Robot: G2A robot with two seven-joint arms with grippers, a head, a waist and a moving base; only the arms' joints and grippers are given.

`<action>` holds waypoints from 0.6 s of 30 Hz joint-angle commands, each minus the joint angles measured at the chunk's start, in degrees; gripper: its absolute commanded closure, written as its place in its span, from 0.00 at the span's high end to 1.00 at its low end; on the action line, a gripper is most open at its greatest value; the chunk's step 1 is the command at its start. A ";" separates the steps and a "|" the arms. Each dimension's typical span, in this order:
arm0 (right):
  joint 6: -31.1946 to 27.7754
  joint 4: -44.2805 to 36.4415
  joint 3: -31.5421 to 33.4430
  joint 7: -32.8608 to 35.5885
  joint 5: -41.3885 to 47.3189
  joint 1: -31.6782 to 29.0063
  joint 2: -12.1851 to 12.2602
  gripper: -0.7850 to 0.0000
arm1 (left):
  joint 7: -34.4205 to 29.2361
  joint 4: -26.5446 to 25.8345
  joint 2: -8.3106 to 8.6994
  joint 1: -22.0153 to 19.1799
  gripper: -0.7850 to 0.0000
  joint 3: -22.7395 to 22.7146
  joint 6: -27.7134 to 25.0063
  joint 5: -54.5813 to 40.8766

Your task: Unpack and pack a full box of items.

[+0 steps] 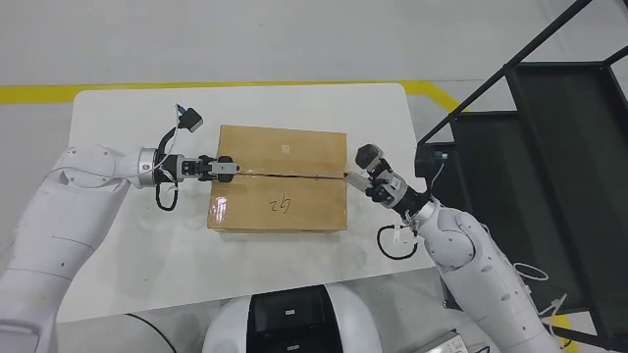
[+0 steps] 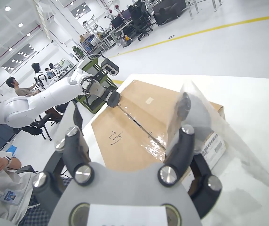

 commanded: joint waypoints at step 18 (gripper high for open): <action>4.32 -3.19 1.83 4.58 2.19 -2.65 0.09 0.00 | 0.00 0.00 0.00 0.00 1.00 0.00 0.00 0.00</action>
